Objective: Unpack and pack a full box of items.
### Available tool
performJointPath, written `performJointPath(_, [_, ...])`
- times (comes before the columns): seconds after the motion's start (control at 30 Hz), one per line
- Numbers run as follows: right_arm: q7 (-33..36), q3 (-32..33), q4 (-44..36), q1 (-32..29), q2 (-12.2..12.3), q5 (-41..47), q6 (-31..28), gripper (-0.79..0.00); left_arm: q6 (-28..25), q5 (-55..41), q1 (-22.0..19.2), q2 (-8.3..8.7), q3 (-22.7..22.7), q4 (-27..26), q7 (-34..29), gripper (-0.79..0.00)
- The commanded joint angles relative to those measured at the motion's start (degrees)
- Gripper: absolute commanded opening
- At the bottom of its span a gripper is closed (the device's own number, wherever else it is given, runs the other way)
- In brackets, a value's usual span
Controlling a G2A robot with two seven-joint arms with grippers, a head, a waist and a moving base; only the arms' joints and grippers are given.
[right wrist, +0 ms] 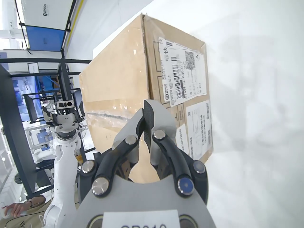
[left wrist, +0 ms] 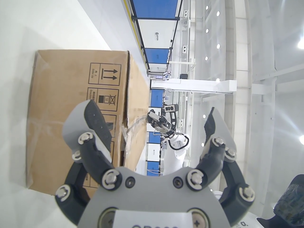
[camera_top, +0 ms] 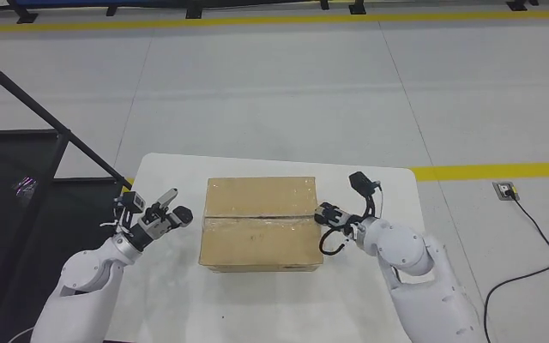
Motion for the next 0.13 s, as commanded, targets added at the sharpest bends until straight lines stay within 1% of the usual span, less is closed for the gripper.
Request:
performJointPath(0.0, [-0.61,2.01,-0.85,-1.56,0.28,1.67,-1.15,-0.785,-0.06,-0.16,-0.08,0.1,-0.41,0.07,-0.22,0.0])
performJointPath(0.1, [-2.41,4.91,-2.97,-4.52,0.67,4.34,-4.11,-0.785,0.08,-0.59,-0.43,0.27,-1.15,0.29,-0.46,0.0])
